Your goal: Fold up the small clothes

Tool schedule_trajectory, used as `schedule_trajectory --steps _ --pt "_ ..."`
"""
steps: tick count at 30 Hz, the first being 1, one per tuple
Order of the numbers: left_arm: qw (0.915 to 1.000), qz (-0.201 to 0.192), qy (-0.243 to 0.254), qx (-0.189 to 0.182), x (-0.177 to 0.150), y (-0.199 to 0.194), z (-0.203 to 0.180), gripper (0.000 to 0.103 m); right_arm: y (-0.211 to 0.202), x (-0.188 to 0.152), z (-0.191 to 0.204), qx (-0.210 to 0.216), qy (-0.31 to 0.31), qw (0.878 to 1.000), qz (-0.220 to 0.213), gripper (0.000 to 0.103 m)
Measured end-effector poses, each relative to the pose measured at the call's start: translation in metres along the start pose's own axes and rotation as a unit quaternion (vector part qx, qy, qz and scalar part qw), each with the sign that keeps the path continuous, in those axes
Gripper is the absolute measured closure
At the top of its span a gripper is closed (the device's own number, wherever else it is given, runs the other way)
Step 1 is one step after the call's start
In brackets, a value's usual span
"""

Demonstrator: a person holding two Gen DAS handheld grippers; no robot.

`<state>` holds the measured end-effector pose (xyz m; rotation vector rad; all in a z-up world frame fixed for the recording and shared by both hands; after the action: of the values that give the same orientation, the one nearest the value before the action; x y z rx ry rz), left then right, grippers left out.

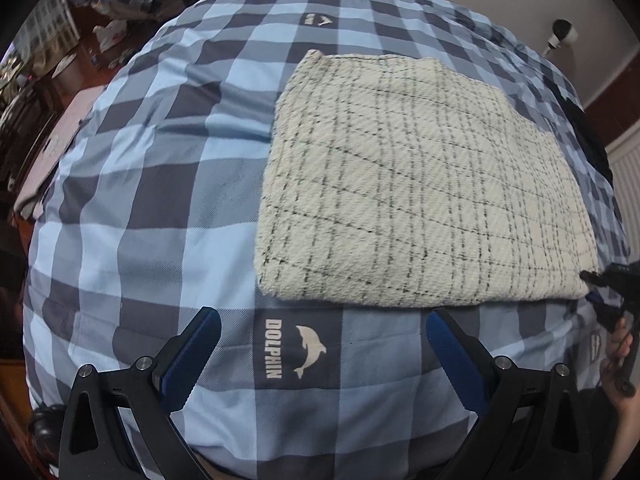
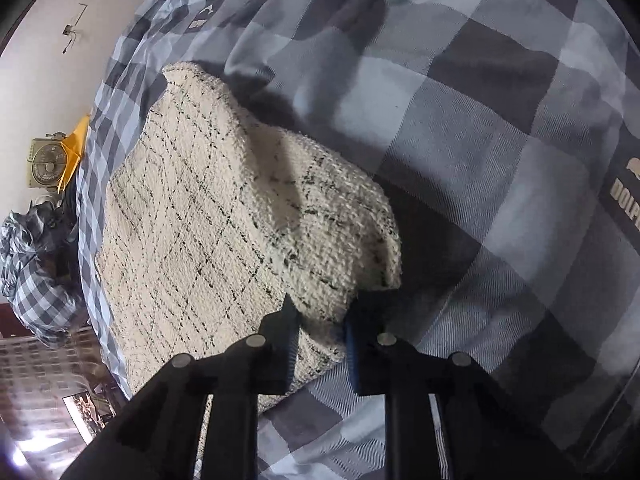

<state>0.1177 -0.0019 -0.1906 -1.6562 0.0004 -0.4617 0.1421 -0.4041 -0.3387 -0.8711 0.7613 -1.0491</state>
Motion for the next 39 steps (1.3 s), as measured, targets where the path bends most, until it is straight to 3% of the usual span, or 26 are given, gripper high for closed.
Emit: schedule_trajectory --steps 1,2,4,10,15,21,22,23,24,27,34,39 --pt "0.9999 0.003 -0.008 -0.007 -0.001 0.001 0.002 0.000 -0.003 -0.001 -0.003 0.006 0.023 1.000 0.000 0.070" --pt "0.9997 0.006 -0.018 -0.016 -0.003 0.002 0.003 0.000 -0.005 -0.005 -0.001 0.020 0.050 0.999 0.003 0.050" --pt "0.9990 0.009 -0.034 -0.026 -0.004 0.004 0.005 0.000 -0.013 -0.009 -0.006 0.054 0.089 0.994 0.013 0.023" --pt "0.9983 0.005 -0.047 -0.034 -0.001 0.004 0.004 0.000 0.004 -0.030 0.005 0.049 0.046 0.995 0.074 0.023" --pt "0.9987 0.007 -0.041 -0.030 -0.001 0.004 0.004 0.000 0.028 -0.044 -0.011 0.042 0.089 0.987 0.128 0.023" --pt "0.9989 0.014 -0.031 -0.031 -0.001 0.009 -0.002 0.000 0.028 -0.030 -0.009 0.039 0.061 0.992 0.107 0.023" --pt "0.9991 0.015 -0.028 -0.029 -0.001 0.010 -0.003 0.000 0.027 -0.027 -0.007 0.049 0.059 0.991 0.105 0.027" --pt "0.9991 0.015 -0.027 -0.029 -0.001 0.010 -0.003 0.000 0.028 -0.031 -0.002 0.055 0.059 0.991 0.104 0.038" --pt "0.9992 0.016 -0.025 -0.029 -0.002 0.011 -0.004 0.000 0.029 -0.030 -0.003 0.053 0.058 0.992 0.102 0.040" --pt "0.9992 0.021 -0.023 -0.024 -0.004 0.013 -0.003 0.000 0.035 -0.037 0.001 0.041 0.049 0.993 0.101 0.041" --pt "0.9982 0.054 -0.026 -0.009 -0.015 0.027 0.003 0.000 0.032 -0.045 -0.010 0.065 0.088 0.986 0.129 0.041" --pt "0.9972 0.061 -0.035 -0.025 -0.017 0.032 0.003 0.000 0.038 -0.039 -0.001 0.070 0.086 0.985 0.135 0.042"
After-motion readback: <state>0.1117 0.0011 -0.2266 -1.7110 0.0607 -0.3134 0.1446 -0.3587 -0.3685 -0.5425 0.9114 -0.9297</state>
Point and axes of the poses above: each gripper's, at about its wrist camera, not at the fingertips, and y roughly the way its jaws point, z to its left, x to its top, the point moved 10 cm from there along y, roughly the way its jaws point, and after that the axes turned 13 degrees about y, right-handed, at the moved point
